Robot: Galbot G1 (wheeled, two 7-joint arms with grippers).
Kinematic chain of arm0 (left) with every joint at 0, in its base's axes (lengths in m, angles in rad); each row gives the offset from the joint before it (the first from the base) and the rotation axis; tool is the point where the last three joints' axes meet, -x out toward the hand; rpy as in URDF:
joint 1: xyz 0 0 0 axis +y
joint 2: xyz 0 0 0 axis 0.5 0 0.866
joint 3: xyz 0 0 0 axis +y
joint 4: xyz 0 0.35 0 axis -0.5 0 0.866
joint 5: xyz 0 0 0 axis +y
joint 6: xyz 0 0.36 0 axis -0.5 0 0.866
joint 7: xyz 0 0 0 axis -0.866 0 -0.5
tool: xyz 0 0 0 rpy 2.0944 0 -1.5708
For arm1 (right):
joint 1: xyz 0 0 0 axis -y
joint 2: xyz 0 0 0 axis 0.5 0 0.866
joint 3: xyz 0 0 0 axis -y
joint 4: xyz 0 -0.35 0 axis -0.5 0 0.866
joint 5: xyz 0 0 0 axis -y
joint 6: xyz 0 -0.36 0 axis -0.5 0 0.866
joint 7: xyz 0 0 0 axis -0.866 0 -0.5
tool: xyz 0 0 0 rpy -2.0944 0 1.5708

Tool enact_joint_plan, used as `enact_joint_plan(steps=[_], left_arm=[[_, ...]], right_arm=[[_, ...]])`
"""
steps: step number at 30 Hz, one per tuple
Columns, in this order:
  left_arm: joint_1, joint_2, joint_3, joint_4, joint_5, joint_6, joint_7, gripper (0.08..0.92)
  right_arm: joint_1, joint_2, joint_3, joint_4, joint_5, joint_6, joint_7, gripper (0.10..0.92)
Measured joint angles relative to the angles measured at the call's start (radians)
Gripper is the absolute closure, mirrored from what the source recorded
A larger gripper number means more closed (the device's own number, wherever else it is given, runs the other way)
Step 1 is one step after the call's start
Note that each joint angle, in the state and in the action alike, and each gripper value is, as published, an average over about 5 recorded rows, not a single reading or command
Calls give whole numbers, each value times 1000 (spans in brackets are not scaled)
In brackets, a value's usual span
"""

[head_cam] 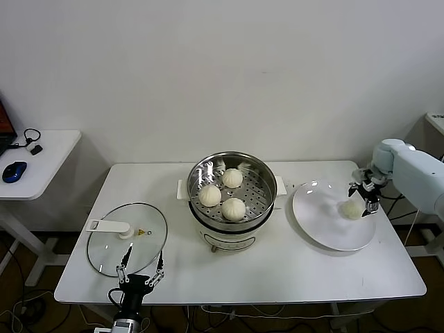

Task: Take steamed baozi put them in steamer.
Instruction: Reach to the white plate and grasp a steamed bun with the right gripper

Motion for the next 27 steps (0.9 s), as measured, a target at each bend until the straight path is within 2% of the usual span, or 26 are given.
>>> enact_joint_plan(steps=[10, 13, 19, 27], left_arm=[[0, 0, -1, 2, 5, -5, -1, 177], [1, 0, -1, 1, 6, -7, -2, 177], [2, 0, 0, -2, 9, -8, -2, 177], [5, 0, 2, -8, 12, -9, -3, 177]], right_arm=[[-54, 25, 76, -52, -58, 21, 20, 208], [-60, 29, 92, -60, -68, 26, 25, 256], [-63, 28, 105, -60, -83, 30, 27, 411], [-36, 6, 79, -23, -66, 16, 22, 452]])
